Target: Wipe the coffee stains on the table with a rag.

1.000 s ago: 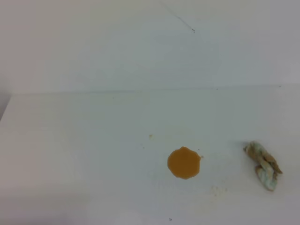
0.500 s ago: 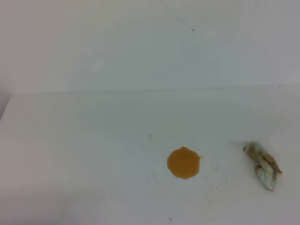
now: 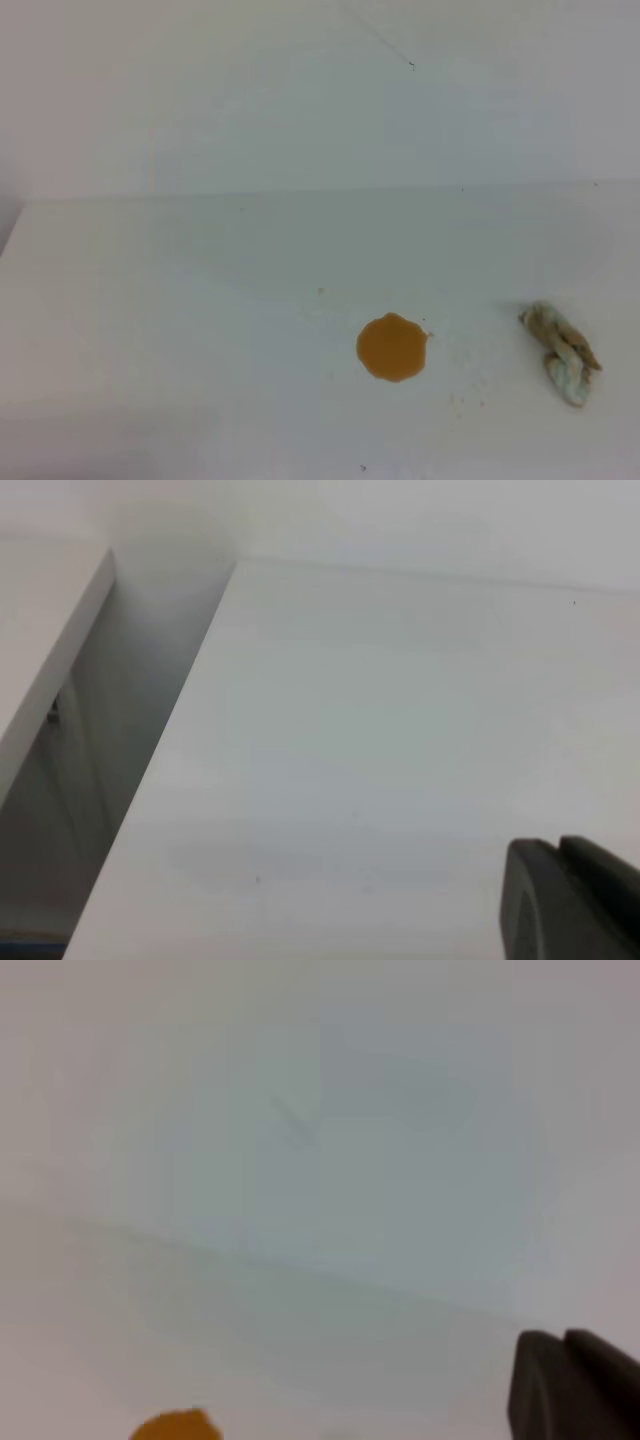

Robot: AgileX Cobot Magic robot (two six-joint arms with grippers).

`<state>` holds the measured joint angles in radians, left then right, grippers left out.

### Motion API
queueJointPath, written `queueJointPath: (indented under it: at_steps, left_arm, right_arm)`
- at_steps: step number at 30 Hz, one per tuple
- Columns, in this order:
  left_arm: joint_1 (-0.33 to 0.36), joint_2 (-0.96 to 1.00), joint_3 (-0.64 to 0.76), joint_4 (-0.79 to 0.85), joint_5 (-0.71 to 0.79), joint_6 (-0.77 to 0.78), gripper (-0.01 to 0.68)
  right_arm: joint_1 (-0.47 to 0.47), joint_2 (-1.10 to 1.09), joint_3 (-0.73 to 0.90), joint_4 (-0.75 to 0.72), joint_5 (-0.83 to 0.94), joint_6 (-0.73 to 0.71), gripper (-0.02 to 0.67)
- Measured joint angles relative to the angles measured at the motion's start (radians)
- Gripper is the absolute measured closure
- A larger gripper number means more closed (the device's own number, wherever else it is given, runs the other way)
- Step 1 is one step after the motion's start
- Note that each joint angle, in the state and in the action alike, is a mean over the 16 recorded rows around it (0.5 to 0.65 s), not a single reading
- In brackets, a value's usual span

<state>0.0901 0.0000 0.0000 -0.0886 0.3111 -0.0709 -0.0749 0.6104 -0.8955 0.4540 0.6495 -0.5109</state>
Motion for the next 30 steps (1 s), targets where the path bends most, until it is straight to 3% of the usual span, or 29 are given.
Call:
queueJointPath:
  at_steps: [8, 19, 23, 30]
  left_arm:
    - [0.000, 0.000, 0.000, 0.000, 0.000, 0.000, 0.675]
    - [0.000, -0.002, 0.002, 0.000, -0.001, 0.000, 0.675]
    - [0.000, -0.002, 0.002, 0.000, -0.001, 0.000, 0.675]
    - [0.000, 0.000, 0.000, 0.000, 0.000, 0.000, 0.675]
  right_arm:
    - [0.000, 0.165, 0.000, 0.134, 0.140, -0.118, 0.651]
    - [0.005, 0.386, -0.007, 0.155, 0.214, -0.183, 0.646]
    - [0.024, 0.446, -0.029, 0.104, 0.211, -0.150, 0.645]
    - [0.082, 0.533, -0.108, -0.074, 0.204, 0.032, 0.644]
